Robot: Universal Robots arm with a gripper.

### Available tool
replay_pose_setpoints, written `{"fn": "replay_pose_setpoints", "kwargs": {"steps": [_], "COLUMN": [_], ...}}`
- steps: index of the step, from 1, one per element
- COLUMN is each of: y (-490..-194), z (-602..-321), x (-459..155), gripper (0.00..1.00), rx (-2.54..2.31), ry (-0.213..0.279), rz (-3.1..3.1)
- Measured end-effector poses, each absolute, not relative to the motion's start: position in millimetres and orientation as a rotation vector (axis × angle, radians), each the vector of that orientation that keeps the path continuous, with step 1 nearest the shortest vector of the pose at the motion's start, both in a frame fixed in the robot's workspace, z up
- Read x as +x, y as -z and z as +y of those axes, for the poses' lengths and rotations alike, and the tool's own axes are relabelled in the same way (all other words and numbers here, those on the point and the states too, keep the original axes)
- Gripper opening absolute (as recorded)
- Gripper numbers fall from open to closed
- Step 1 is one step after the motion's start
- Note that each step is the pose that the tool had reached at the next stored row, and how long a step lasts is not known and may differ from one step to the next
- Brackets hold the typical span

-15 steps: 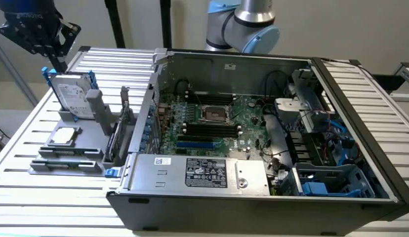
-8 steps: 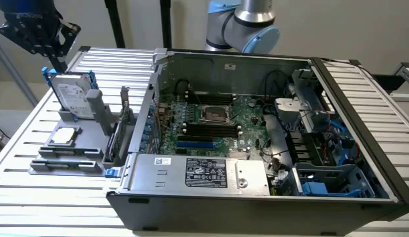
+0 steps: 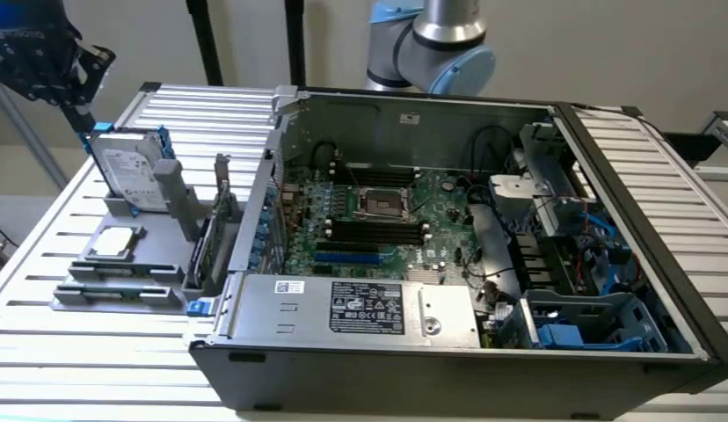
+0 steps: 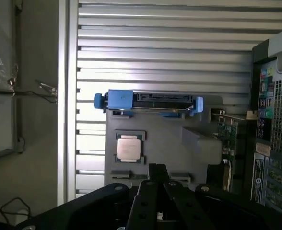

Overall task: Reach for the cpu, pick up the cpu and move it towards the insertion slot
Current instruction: 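Reach for the cpu, then pick up the cpu and move it towards the insertion slot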

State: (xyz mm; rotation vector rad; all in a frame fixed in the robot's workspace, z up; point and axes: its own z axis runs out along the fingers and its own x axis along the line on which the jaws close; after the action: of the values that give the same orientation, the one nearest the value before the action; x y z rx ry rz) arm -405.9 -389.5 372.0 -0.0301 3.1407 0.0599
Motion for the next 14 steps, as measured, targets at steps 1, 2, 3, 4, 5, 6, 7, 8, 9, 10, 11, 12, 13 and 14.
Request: {"fn": "replay_pose_setpoints", "kwargs": {"steps": [1,2,3,4,5,6,7,8,9,10,11,12,13,14], "y": [-371,-369,-368,-367,-366,-365,-364,-363,-363,-363,-363,-363,-363,-363], "z": [-389,-389,-389,-389,-389,-389,-389,-389,-389,-389,-389,-389,-389,-389], "x": [-410,-415,-419,-424,-429,-433,-438,-441,-444,-446,-446,-446,-446,-446], "gripper": [0.11,0.11,0.11,0.11,0.11,0.11,0.11,0.11,0.11,0.11,0.11,0.11,0.11,0.11], "rx": [-0.03,-0.03,-0.03,-0.03,-0.03,-0.03,-0.03,-0.03,-0.03,-0.03,-0.03,-0.03,-0.03,-0.03], "ry": [-0.06,-0.06,-0.06,-0.06,-0.06,-0.06,-0.06,-0.06,-0.06,-0.06,-0.06,-0.06,-0.06,-0.06], "rz": [3.141,3.141,3.141,3.141,3.141,3.141,3.141,3.141,3.141,3.141,3.141,3.141,3.141,3.141]}}
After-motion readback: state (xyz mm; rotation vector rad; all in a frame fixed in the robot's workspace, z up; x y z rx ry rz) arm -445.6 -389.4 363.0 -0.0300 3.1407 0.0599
